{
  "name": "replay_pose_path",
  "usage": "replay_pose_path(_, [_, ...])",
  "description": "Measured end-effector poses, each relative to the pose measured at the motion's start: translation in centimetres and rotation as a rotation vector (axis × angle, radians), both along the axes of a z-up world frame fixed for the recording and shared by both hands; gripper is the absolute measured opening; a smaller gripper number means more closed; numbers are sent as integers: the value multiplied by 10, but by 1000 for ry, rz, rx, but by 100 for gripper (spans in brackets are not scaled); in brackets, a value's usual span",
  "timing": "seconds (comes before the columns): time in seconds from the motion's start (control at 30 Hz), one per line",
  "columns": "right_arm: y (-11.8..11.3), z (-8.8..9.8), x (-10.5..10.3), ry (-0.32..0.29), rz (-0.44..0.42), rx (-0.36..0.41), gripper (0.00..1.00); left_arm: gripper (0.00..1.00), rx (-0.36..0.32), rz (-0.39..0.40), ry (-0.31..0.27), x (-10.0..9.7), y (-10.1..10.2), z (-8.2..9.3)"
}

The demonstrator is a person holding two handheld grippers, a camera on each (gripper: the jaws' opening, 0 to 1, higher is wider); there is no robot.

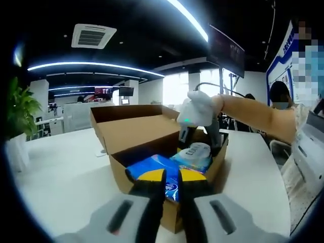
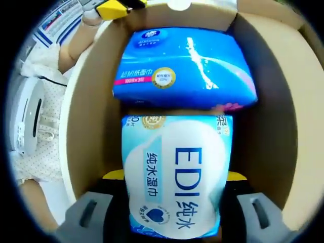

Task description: Operate the shoe box by opening the lid, removing the specified soft item, and placing it in the target area until the item is outside and the box remains undamaged.

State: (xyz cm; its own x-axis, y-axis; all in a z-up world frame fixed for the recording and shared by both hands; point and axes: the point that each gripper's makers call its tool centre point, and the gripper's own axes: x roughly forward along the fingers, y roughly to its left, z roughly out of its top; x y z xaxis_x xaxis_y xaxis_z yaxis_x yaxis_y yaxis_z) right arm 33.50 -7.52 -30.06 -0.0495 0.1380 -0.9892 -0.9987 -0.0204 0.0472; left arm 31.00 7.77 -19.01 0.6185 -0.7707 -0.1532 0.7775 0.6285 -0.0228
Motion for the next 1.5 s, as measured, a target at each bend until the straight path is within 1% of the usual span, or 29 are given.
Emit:
replay_pose_path(0.3, [0,1,-1,-5,5,3,73,9,1,2,-5,0,-1,0])
replay_pose_path(0.5, [-2,2,-1,-11,29,-18,71,9,3,1,-8,-1,-1,0])
replay_pose_path(0.6, [-2,3,-1,-6,27,-19,70,9,4,1,-9,-1,-1,0])
replay_pose_path(0.73, [-3,4,3,-20,32,-21,69,9,13,4,-14,-1,0,0])
replay_pose_path(1.1, [-2,8,7,-34,54,-28,67,9,13,4,-14,-1,0,0])
replay_pose_path(1.33, [-2,12,9,-35,50,-20,64,9,12,4,-14,-1,0,0])
replay_pose_path(1.43, [-1,18,8,-33,50,-14,64,9,11,4,-14,-1,0,0])
replay_pose_path(1.5, [1,21,7,-42,56,-7,64,9,11,4,-14,-1,0,0])
